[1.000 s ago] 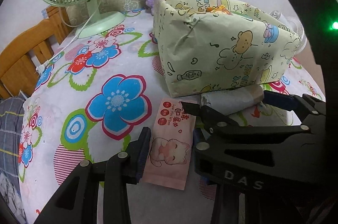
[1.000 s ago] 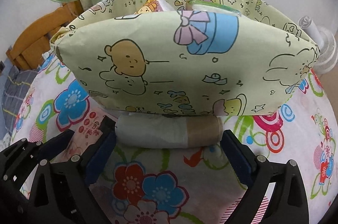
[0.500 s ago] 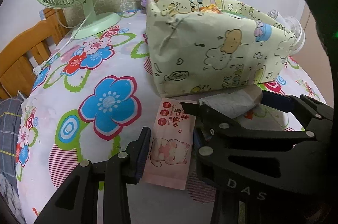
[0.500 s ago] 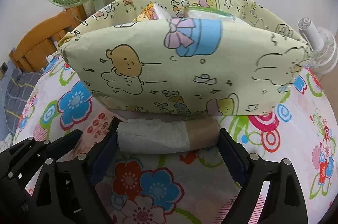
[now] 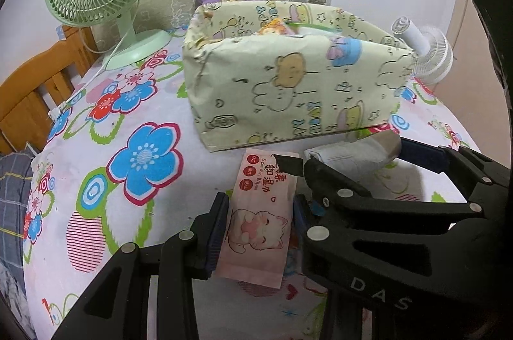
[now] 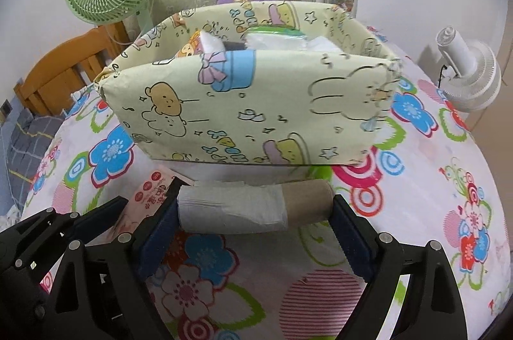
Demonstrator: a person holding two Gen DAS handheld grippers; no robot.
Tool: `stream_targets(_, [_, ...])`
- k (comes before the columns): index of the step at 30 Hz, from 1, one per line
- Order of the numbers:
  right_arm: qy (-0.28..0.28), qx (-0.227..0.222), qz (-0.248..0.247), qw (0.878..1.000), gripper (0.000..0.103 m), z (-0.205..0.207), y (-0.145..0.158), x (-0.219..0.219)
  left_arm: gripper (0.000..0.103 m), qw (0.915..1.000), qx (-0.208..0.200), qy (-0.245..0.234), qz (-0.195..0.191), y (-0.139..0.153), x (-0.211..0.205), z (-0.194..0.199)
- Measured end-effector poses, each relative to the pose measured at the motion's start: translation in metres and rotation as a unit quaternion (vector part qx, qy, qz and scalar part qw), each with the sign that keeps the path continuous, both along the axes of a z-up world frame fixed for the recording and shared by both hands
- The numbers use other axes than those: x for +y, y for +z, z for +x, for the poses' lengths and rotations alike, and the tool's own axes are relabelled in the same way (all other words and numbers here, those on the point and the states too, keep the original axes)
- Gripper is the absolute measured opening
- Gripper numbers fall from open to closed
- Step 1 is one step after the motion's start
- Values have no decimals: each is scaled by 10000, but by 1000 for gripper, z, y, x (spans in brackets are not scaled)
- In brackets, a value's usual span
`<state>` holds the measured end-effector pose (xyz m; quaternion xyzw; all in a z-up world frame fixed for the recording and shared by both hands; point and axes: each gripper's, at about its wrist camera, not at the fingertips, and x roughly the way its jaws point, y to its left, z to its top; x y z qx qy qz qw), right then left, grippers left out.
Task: Organize soft objects
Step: 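Lift the pink packet and white roll up over the box with both tools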
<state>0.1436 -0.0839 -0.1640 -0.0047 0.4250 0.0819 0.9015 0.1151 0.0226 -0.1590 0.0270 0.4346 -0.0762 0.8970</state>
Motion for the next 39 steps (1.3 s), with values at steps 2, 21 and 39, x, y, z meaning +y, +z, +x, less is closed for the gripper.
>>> stream_targets(2, [-1,-24,12,10000,92,-3,2,-4,42,10000,-28,7,12,2,-4,-3])
stream_targets(21, [82,-426,-19,9991,92,-34,40,-33,42,9995,-311,23,57,32,-38,-25])
stream_targets(39, [82,-796,59,9968,92,-53,86,-52,42,9976,-685,-6,64,77,-54,-43])
